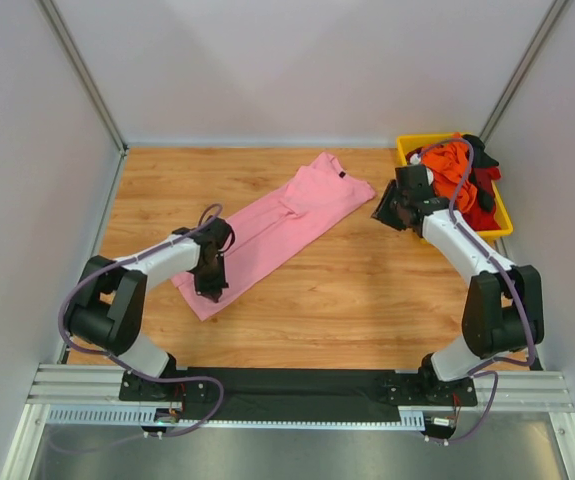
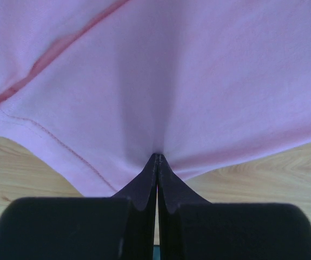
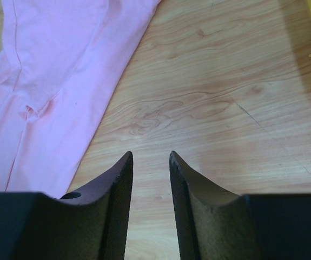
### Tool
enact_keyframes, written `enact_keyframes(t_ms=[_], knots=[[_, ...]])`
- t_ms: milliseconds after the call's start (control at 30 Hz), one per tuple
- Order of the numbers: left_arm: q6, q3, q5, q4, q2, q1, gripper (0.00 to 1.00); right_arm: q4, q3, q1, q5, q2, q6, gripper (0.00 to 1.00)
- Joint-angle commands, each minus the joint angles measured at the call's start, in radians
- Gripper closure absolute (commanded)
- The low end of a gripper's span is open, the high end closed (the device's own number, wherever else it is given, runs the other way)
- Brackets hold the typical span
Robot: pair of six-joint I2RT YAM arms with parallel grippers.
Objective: Fold and stack the t-shirts
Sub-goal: Fold the tshirt
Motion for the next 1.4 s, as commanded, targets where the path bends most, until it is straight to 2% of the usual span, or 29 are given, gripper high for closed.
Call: enact_keyframes(t_ms=[0,100,133,233,467,733,867,1133,1300,1367], knots=[[-0.053,-0.069,0.018,-0.021,-0.035,-0.013,1.0,0.071,-0.045,0.0,-0.03,-0.021,-0.013,0.64],[-0.085,-0.112,0.035,0.0,-0.072,-0.03,1.0,0.138,-0.068,0.0,-0.094,0.006,0.002,0.61],[-0.094,-0.122,0.053,0.007,-0.078,-0.034,1.0,0.156,-0.068,0.0,-0.108,0.02,0.007,0.56],[-0.12,-0.149,0.065,0.02,-0.069,-0.077,1.0,0.182,-0.025,-0.005,-0.119,0.095,0.039,0.51],[-0.186,-0.155,0.076,0.008,-0.066,-0.195,1.0,0.287,0.044,-0.026,0.006,0.254,0.137,0.49],[-0.238,-0.194,0.075,0.005,-0.13,-0.251,1.0,0.36,0.165,-0.062,0.025,0.405,0.125,0.46],[-0.255,-0.238,0.081,0.043,-0.15,-0.258,1.0,0.399,0.226,-0.092,-0.035,0.489,0.134,0.46],[-0.278,-0.255,0.13,0.085,-0.179,-0.295,1.0,0.387,0.305,-0.094,-0.072,0.595,0.122,0.53],[-0.301,-0.252,0.137,0.106,-0.205,-0.311,1.0,0.38,0.392,-0.092,-0.095,0.661,0.107,0.72],[-0.303,-0.237,0.131,0.108,-0.21,-0.314,1.0,0.37,0.418,-0.092,-0.104,0.693,0.111,0.76]])
